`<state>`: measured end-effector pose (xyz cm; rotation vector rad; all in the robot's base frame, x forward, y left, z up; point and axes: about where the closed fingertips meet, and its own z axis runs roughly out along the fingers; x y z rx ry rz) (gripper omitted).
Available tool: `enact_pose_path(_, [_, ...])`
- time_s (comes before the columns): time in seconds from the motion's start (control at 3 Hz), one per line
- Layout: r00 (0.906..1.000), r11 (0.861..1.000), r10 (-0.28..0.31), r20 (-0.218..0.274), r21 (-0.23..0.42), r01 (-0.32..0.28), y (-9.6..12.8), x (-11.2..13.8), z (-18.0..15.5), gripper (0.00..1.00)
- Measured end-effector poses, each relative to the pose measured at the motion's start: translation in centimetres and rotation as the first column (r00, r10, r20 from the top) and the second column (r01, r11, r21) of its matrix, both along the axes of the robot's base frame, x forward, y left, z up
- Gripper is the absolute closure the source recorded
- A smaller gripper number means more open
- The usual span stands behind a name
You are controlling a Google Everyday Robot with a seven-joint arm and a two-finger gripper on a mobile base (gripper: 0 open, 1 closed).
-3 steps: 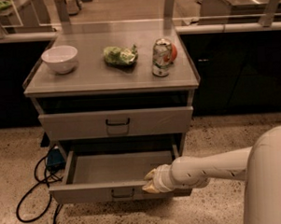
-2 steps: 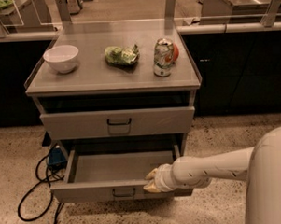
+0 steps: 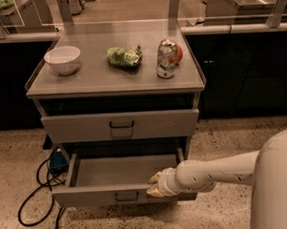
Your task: Open middle drawer
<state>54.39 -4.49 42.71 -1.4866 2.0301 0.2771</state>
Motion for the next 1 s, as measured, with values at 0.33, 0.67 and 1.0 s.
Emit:
enact_pose_path(0.33, [0.9997, 1.000, 0.008, 0.023, -0.010, -0.008, 0.0, -0.2, -0.4, 0.11])
enact_pose_path(0.67, [0.9972, 1.000, 0.024, 0.071, -0.018, -0.022, -0.7, -3.0, -0.7, 0.00])
enact_pose_path(1.0, [0.9958, 1.000, 0.018, 0.089, -0.020, -0.016, -2.3, -9.0, -2.0, 0.00])
